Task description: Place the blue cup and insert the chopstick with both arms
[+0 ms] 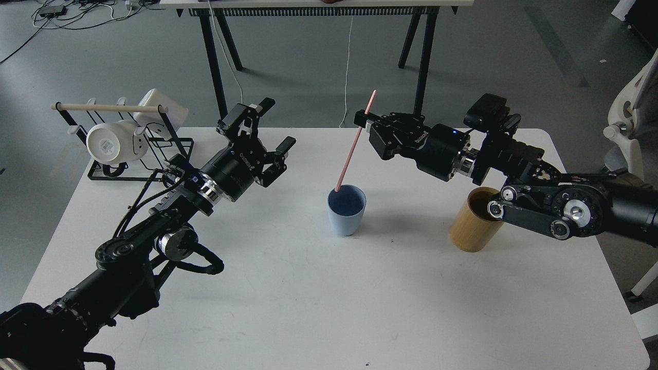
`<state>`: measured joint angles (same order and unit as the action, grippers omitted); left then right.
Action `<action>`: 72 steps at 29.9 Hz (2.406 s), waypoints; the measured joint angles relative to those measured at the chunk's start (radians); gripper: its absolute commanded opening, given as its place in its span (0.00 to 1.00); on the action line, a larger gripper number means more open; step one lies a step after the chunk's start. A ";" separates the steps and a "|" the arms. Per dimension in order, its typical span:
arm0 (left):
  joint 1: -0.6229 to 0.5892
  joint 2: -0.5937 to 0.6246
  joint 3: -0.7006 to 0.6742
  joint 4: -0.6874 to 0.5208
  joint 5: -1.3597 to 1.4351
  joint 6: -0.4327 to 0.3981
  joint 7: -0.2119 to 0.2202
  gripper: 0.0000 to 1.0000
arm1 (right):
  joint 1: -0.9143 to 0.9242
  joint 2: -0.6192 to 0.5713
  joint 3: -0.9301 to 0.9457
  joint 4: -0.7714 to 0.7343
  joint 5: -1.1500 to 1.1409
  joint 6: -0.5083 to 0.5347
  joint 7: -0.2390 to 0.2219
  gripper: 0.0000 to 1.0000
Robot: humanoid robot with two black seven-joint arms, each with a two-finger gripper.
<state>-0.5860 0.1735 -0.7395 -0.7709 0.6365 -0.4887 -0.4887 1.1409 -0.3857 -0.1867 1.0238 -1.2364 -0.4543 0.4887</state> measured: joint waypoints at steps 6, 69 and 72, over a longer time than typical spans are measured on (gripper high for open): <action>0.000 0.003 -0.001 0.000 0.000 0.000 0.000 0.98 | -0.005 0.014 -0.046 -0.036 0.000 -0.006 0.000 0.06; -0.041 0.315 -0.240 -0.088 -0.174 0.000 0.000 0.98 | -0.469 -0.394 0.751 0.255 1.448 0.943 0.000 0.99; -0.035 0.317 -0.240 -0.088 -0.177 0.000 0.000 0.98 | -0.476 -0.391 0.758 0.254 1.448 0.943 0.000 0.99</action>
<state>-0.6209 0.4903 -0.9796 -0.8592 0.4592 -0.4887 -0.4887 0.6654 -0.7767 0.5709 1.2776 0.2117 0.4887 0.4888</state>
